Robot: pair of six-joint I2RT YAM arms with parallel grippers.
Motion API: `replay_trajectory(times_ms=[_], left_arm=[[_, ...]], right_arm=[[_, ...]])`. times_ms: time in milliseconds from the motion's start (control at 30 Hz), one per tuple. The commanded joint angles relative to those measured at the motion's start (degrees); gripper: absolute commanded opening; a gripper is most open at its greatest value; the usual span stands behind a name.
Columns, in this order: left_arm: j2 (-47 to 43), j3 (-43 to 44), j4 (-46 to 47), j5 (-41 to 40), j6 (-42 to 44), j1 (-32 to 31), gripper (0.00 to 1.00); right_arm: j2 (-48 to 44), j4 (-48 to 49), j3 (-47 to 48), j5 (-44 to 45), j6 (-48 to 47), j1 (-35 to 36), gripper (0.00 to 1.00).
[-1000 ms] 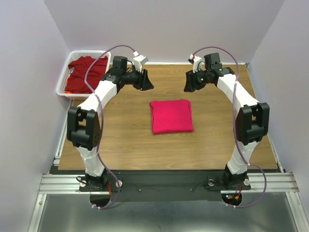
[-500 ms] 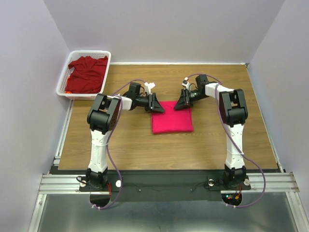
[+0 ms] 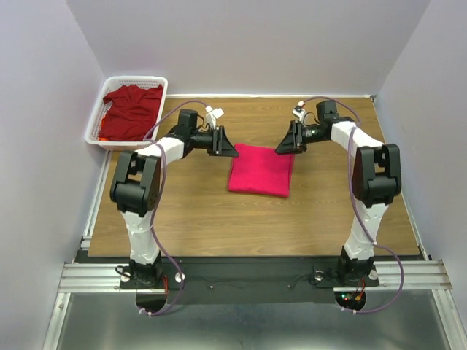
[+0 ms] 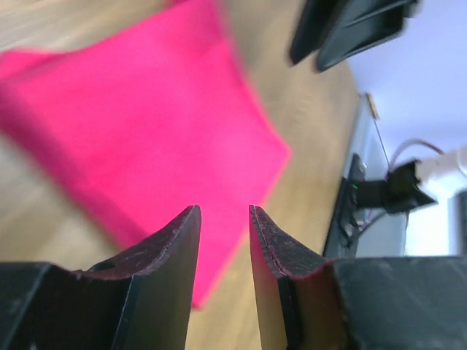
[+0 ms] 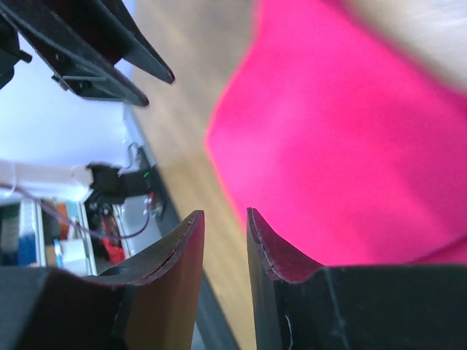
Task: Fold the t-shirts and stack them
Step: Fold the tshirt
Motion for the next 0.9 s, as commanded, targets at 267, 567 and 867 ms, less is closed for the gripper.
replay_trajectory(times_ms=[267,567,867], left_arm=[[3.02,-9.0,2.49,-0.74,1.26,-4.62,0.43],[-2.05,-12.06,-1.02,1.44,5.21,-0.66,0.38],[-10.6,-13.57,0.46,3.65,4.17,-10.85,0.41]], right_arm=[[1.83,2.32,-14.99,5.78,-4.63,5.16,0.34],[-0.16,-7.24,-9.19,6.77,-12.91,2.17,0.33],[-8.88,-5.33,-13.84,-1.68,-5.61,7.88,0.35]])
